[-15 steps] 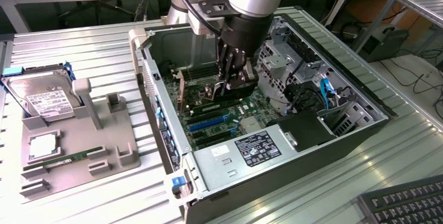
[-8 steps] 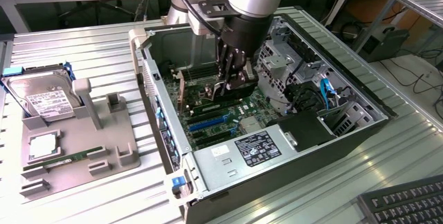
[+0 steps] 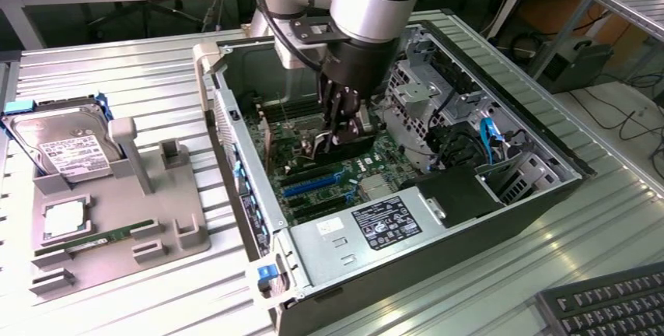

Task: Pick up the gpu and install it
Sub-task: 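Insert the gpu into the slot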

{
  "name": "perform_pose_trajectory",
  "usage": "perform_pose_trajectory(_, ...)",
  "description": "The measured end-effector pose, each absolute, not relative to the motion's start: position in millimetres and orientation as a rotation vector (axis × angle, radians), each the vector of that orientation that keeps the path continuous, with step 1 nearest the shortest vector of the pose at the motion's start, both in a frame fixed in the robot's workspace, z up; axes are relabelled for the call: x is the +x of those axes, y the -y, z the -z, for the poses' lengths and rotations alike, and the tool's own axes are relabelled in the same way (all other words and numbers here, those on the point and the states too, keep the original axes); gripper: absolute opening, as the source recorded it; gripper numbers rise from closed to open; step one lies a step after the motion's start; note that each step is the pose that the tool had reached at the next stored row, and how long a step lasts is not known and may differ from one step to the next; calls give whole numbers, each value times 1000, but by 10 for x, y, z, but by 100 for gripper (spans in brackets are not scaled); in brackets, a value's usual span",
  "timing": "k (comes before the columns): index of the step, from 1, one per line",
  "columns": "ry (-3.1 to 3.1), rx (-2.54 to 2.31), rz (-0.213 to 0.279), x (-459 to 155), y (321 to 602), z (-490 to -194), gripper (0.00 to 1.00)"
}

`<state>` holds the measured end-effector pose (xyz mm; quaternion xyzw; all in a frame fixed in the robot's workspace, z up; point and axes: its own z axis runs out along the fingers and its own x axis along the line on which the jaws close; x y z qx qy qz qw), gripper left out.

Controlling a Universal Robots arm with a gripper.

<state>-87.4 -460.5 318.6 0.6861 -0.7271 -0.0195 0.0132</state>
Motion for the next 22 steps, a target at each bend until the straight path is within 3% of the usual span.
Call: perform_pose_trajectory(22, 2236, 2170, 58, -932, 4616, -2938, 26)
